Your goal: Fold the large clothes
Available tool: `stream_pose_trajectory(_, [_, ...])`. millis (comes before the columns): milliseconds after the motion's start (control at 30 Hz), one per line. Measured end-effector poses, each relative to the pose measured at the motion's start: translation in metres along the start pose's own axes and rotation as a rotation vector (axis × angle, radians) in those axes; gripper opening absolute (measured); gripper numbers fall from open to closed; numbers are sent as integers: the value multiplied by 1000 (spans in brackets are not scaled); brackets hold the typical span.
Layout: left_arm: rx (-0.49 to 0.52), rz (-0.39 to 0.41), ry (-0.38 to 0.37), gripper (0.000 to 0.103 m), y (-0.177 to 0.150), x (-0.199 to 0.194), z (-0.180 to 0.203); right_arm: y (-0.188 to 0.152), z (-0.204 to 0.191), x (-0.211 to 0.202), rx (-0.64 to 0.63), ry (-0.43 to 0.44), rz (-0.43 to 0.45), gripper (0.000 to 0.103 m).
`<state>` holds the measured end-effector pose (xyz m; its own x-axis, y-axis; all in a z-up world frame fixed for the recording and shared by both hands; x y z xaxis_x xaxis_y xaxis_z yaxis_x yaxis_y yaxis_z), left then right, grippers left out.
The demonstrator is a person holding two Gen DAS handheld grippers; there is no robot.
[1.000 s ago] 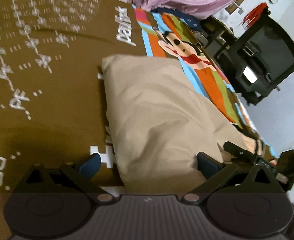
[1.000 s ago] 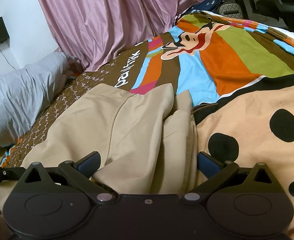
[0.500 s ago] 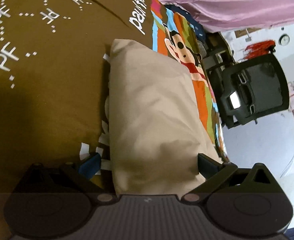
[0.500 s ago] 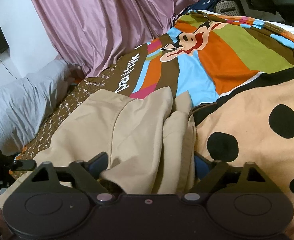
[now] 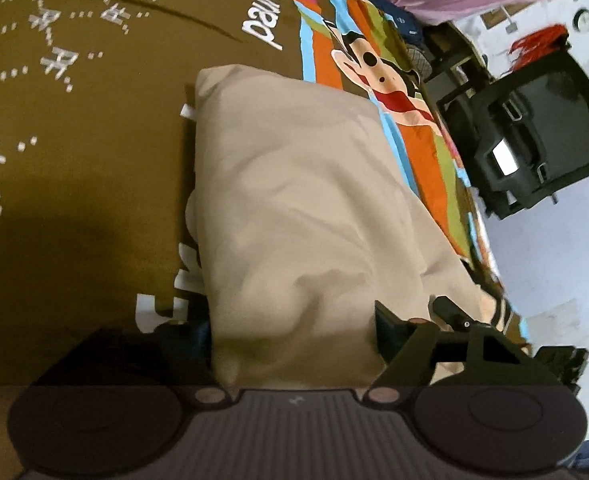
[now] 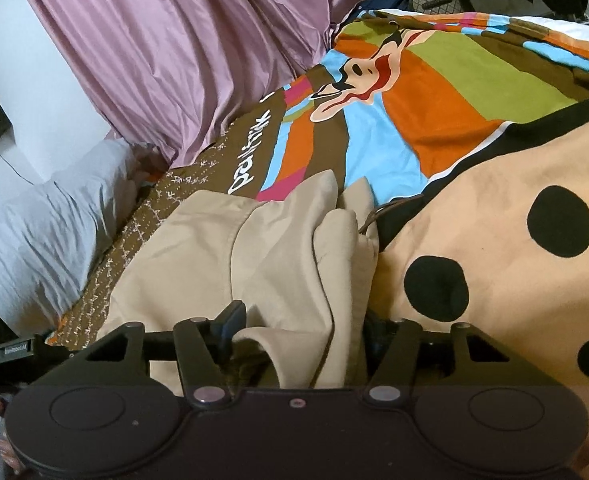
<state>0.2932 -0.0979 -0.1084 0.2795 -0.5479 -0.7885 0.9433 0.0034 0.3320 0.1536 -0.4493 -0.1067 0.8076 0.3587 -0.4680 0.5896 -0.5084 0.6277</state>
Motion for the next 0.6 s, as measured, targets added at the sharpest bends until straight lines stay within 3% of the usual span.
stream_pose_trajectory(67, [42,21,45,71,-2,-5,12,-1,-3,1,-25,-14,-7,59])
stream_pose_trajectory(233, [191,101,166,64,-9,-26,49,-3,-6,0,-46,-13,0,29])
stream_pose_trajectory(333, [304,171,215,62,-15,-43,77,-3,-15,-5,-100,5,25,18])
stream_pose_trajectory(467, [485,292,252,61,-28,-65,111,-5,-42,-16,-238,59,90,14])
stream_pose_trajectory(600, [590,400,284,61,-25,-80,124,-5,-74,-24,-365,102,160,14])
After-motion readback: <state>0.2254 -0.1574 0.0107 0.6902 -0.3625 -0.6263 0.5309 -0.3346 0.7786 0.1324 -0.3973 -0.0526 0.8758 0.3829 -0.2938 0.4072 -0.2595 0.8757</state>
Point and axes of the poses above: each gripper's, at about its wrist camera, not at the fingertips, and x roughly the way its jaws point, z to its right, y to its top, the point moved 3 cm from there along x, roughly the way its jaws point, and after that the axes turned 8 degrees about y, right-handed, at the moved point
